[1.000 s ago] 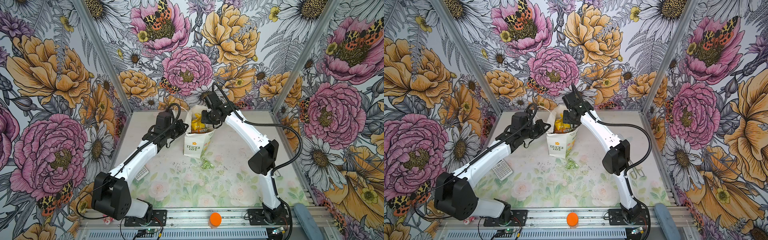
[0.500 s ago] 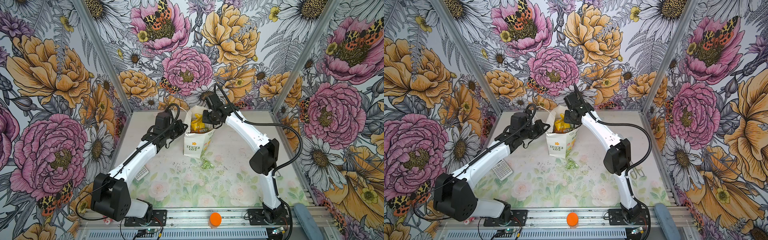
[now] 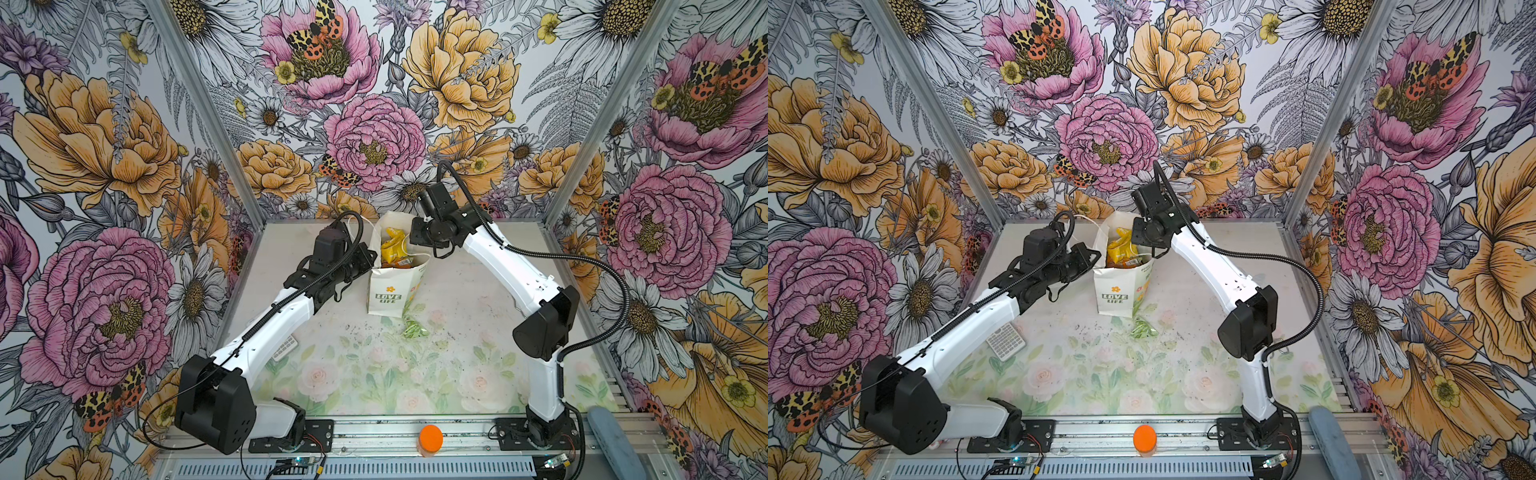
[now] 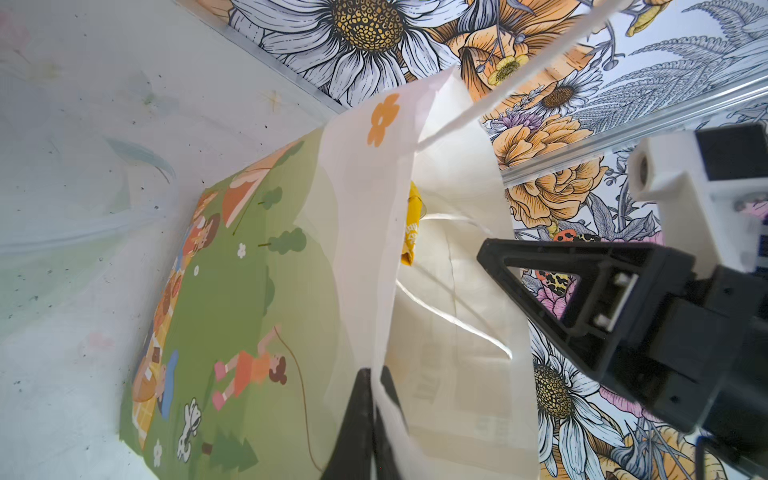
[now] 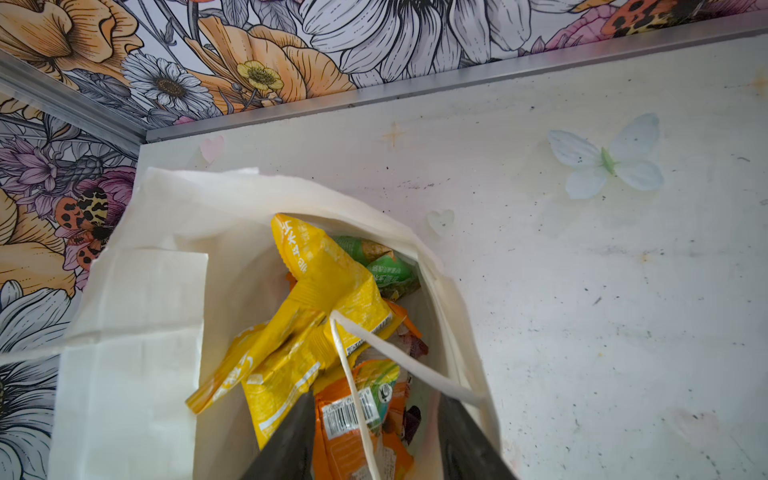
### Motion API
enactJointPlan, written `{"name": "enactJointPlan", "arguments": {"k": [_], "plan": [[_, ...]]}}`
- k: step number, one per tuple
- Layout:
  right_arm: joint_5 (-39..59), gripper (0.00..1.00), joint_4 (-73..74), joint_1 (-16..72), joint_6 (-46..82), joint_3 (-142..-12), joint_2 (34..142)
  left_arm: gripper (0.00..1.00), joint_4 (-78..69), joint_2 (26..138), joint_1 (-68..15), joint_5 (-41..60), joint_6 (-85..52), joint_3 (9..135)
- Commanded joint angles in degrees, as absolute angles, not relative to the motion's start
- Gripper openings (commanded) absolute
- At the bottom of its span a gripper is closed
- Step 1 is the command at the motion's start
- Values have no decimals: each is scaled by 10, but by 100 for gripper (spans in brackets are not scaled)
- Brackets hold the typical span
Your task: Place the snacks into the paper bag
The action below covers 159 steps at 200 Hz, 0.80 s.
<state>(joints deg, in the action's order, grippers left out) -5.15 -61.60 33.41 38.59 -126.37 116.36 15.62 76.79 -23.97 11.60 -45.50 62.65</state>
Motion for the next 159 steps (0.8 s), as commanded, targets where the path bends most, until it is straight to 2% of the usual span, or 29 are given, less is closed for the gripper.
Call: {"name": "enactJointPlan", "arguments": {"k": [1, 93, 159], "plan": [[-63, 51, -645, 333, 388, -1271, 1157, 0, 150, 748, -250, 89, -447, 623], [0, 52, -646, 333, 385, -1371, 1241, 0, 150, 765, -264, 94, -445, 629], [38, 53, -605, 327, 388, -1386, 1260, 0, 150, 773, -264, 95, -445, 630]]}}
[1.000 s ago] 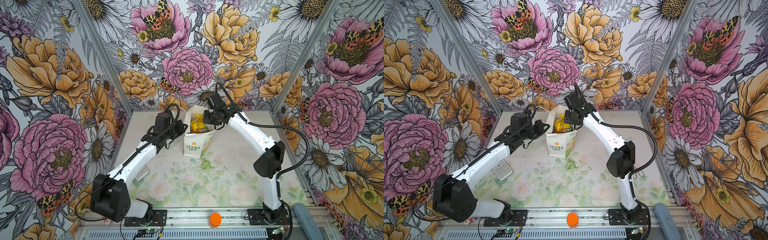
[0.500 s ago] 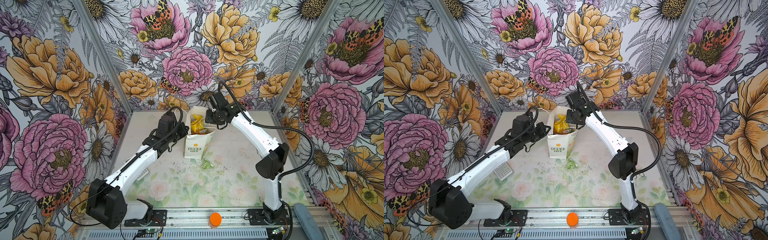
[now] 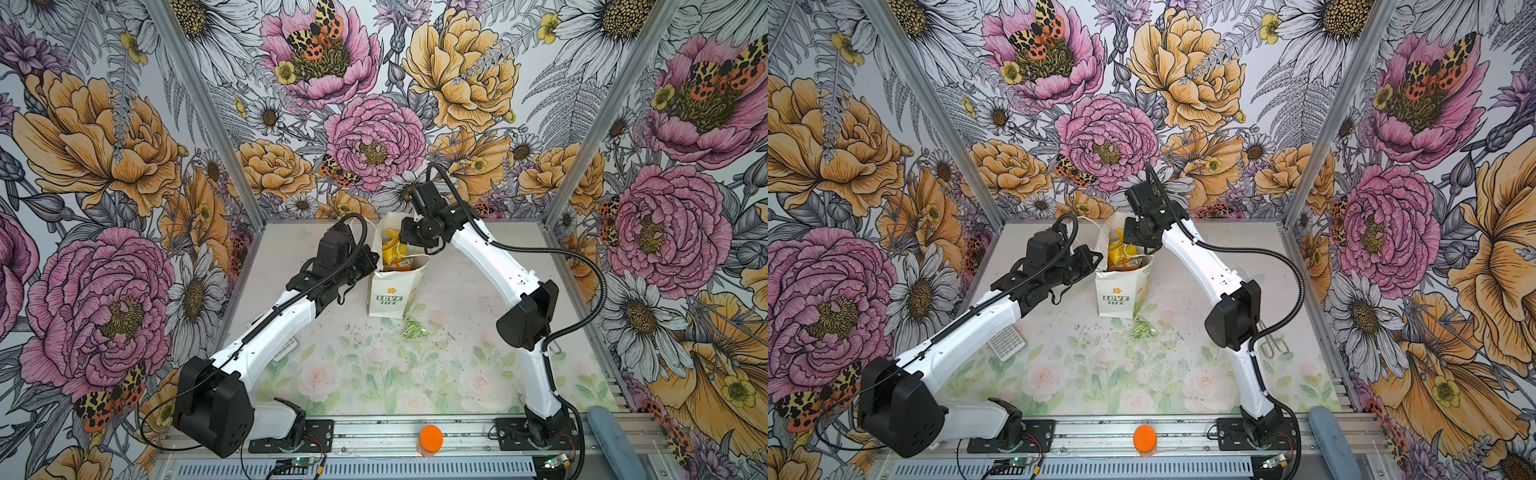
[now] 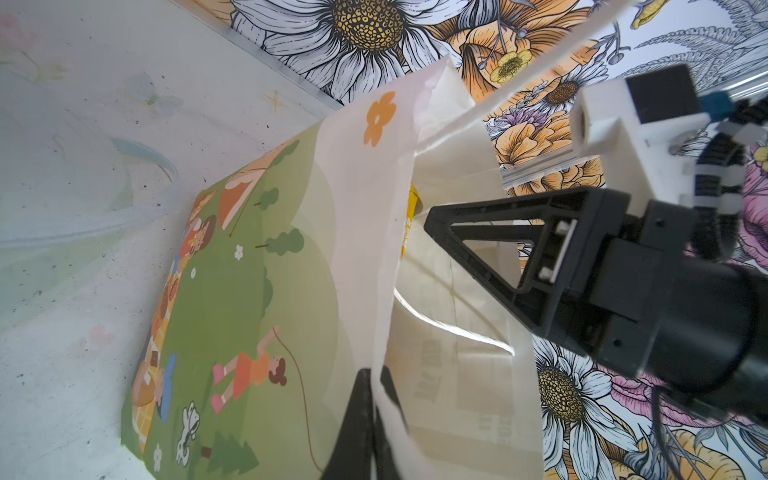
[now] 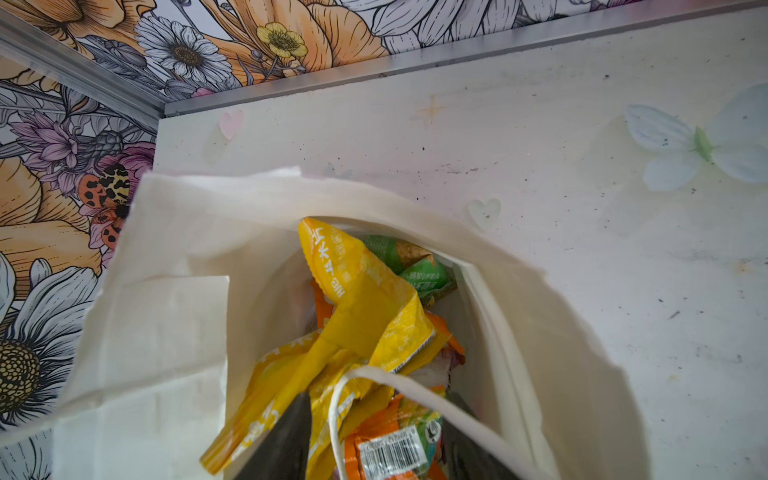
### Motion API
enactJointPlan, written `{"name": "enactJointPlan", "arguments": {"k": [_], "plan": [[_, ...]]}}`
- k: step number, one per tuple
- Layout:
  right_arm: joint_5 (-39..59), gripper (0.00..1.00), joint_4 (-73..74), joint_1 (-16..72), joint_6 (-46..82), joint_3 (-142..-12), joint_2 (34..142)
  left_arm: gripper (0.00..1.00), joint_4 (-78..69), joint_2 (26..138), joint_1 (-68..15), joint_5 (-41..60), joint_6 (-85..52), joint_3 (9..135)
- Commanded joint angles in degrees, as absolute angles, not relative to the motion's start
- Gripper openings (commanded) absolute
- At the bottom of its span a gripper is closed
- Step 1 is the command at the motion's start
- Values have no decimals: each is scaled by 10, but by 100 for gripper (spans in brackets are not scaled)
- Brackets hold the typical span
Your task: Place the snacks into the paper bag
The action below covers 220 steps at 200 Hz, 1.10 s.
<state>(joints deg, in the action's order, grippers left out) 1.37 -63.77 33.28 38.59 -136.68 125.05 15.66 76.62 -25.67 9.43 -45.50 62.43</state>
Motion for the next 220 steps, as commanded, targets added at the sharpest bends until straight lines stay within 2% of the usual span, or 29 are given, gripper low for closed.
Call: {"name": "enactJointPlan", "arguments": {"k": [1, 58, 94, 159, 220], "plan": [[39, 53, -603, 327, 388, -1386, 1260, 0, 150, 773, -264, 96, -445, 630], [100, 53, -475, 327, 385, -1323, 1220, 0, 151, 774, -264, 93, -445, 629], [125, 53, -450, 327, 376, -1301, 1191, 0, 150, 780, -265, 94, -445, 629], [125, 52, -413, 325, 357, -1248, 1122, 0, 148, 784, -262, 96, -446, 629], [65, 52, -407, 321, 341, -1172, 1020, 0, 146, 780, -260, 97, -446, 625]]}}
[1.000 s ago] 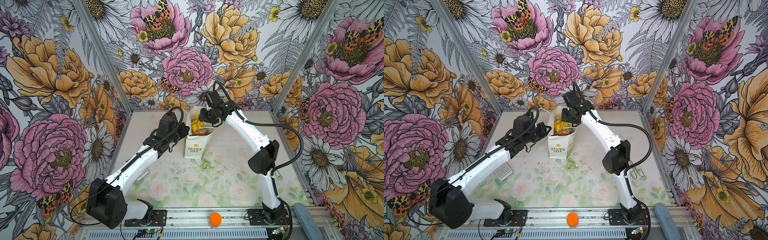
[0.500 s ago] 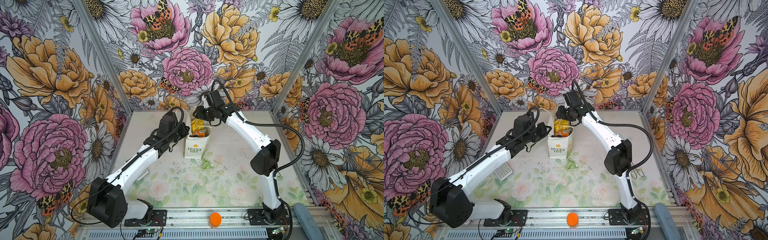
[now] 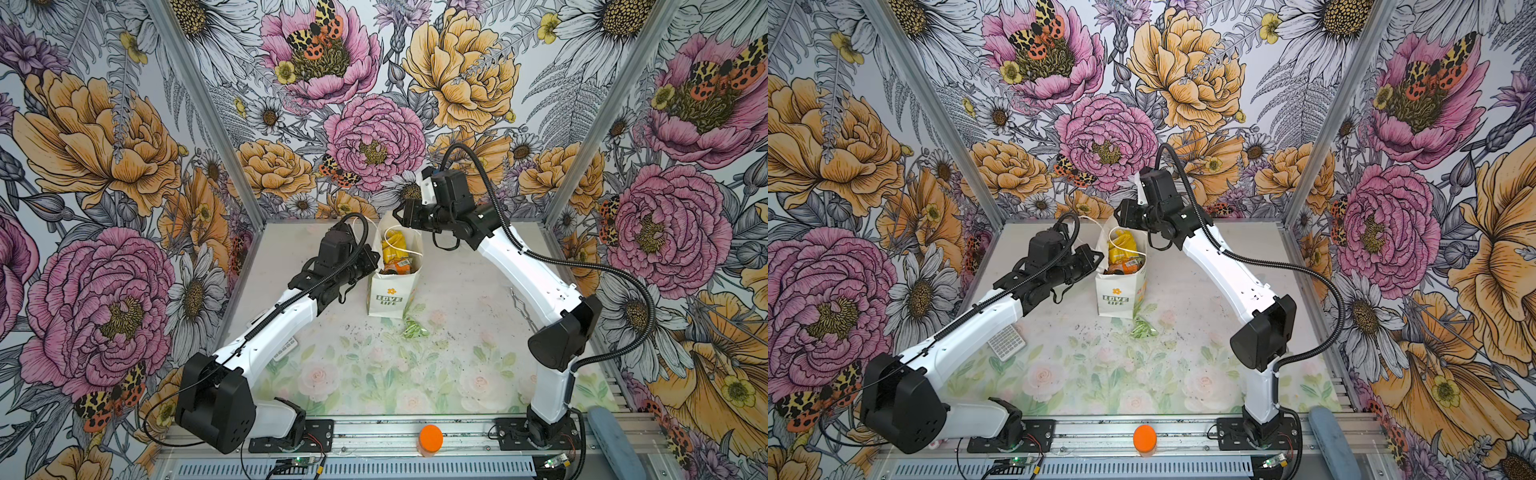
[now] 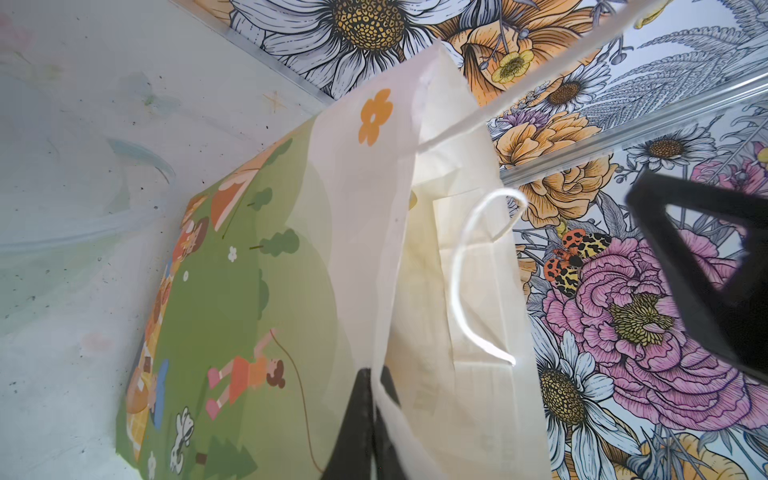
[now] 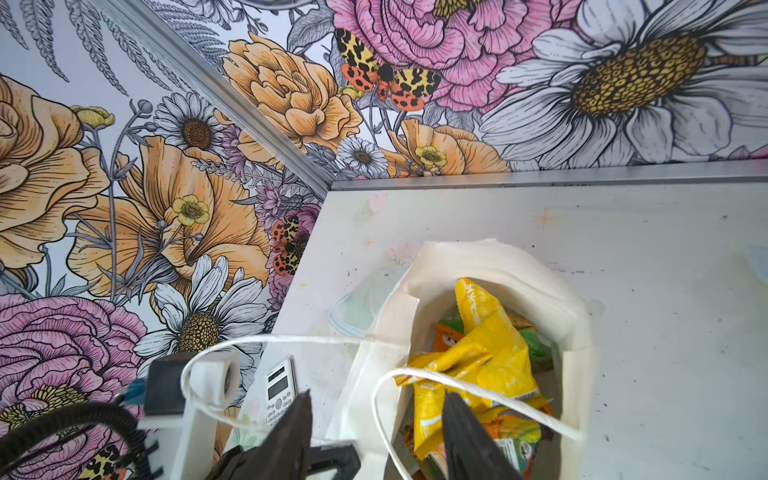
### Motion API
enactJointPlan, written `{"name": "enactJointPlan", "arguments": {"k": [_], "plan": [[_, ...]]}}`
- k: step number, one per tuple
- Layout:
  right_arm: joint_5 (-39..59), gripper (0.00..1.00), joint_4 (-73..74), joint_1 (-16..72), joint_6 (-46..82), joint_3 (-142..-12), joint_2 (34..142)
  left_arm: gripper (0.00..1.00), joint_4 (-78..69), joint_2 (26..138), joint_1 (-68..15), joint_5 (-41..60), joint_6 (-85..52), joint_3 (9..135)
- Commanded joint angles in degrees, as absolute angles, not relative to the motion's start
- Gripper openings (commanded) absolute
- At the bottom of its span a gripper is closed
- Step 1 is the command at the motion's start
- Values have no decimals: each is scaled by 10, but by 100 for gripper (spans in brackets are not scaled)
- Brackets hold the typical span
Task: Place the snacks into the paper bag
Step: 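Move the right gripper out and down toward the green wrapper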
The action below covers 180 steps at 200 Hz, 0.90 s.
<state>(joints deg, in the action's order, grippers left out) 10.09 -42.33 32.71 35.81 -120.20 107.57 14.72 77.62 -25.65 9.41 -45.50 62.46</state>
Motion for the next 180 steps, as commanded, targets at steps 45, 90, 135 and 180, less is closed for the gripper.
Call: {"name": "enactJointPlan", "arguments": {"k": [45, 90, 135, 180], "plan": [[72, 53, -427, 310, 306, -1059, 922, 0, 99, 771, -244, 119, -480, 592], [88, 57, -459, 311, 249, -876, 824, 0, 66, 752, -220, 120, -517, 556], [63, 61, -447, 333, 246, -726, 766, 0, 76, 736, -212, 116, -518, 550], [39, 69, -390, 391, 254, -658, 784, 0, 32, 730, -201, 133, -553, 525]]}}
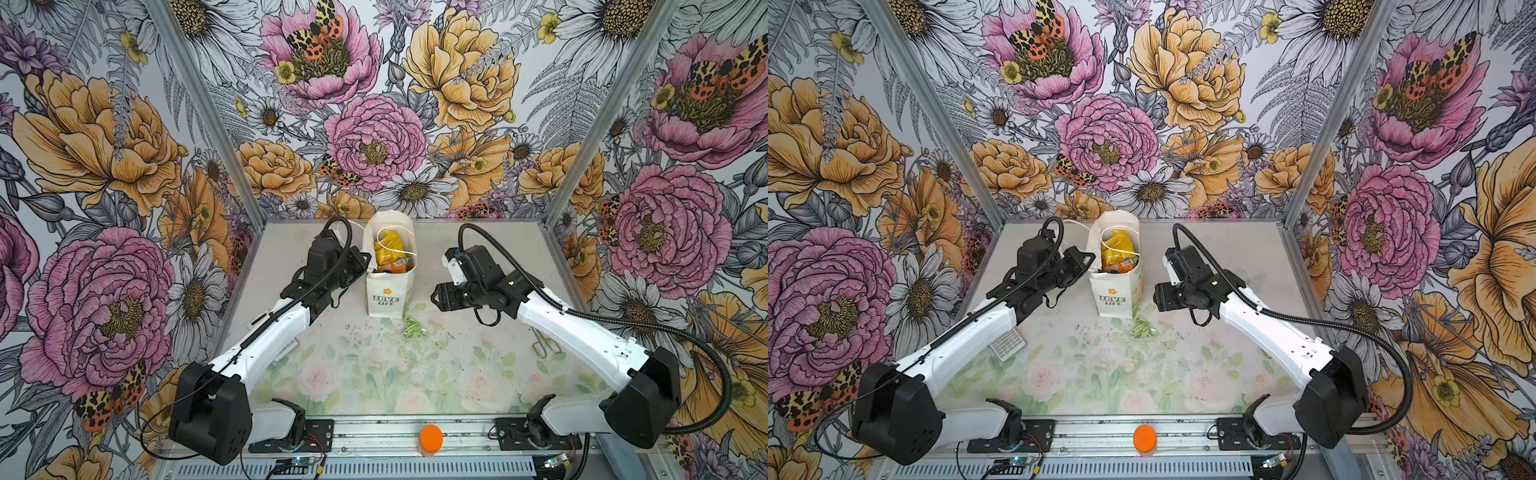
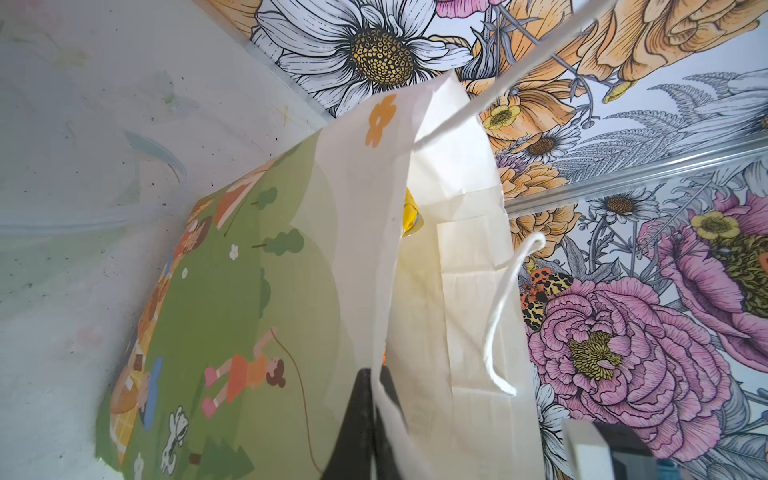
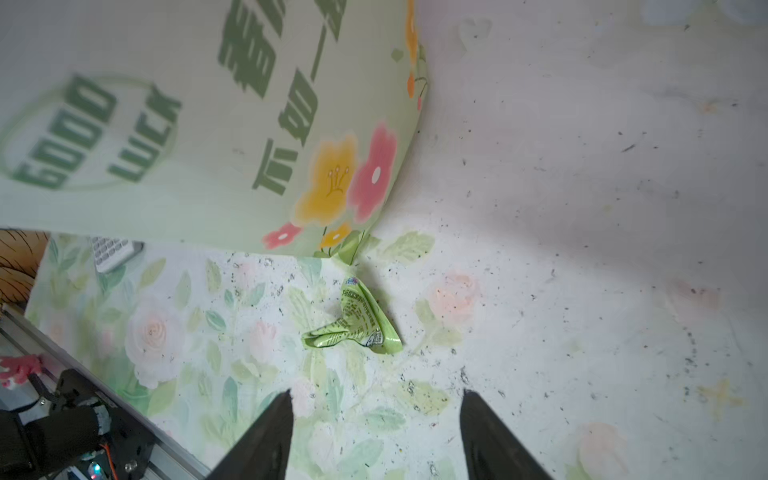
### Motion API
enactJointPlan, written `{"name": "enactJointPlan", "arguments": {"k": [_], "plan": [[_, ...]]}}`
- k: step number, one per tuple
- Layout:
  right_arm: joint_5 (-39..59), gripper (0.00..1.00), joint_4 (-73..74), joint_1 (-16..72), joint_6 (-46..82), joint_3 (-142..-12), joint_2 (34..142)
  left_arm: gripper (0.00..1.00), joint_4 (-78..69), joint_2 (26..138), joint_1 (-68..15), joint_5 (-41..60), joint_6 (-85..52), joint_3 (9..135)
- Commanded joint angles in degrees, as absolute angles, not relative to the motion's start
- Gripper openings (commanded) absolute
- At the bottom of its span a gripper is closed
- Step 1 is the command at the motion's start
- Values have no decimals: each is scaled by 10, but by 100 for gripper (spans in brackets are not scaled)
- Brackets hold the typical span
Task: Place the snacks into the paper bag
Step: 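Move the right gripper out and down toward the green wrapper, then close the right gripper on the green wrapper on the table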
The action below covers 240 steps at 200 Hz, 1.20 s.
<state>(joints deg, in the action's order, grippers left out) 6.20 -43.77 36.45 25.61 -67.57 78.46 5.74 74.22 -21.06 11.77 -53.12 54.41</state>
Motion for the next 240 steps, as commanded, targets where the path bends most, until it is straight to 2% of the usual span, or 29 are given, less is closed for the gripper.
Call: {"name": "enactJointPlan", "arguments": {"k": [1, 76, 103, 155, 240], "plan": [[39, 69, -389, 393, 254, -656, 785, 0, 32, 730, -201, 134, -553, 524], [-1, 72, -265, 442, 288, -587, 858, 0, 38, 729, -186, 148, -553, 524], [-13, 76, -242, 451, 290, -581, 889, 0, 40, 729, -183, 154, -552, 525], [-15, 83, -221, 451, 292, -590, 937, 0, 42, 737, -180, 163, -548, 528], [-28, 85, -220, 467, 301, -608, 982, 0, 44, 735, -176, 170, -547, 530]]}}
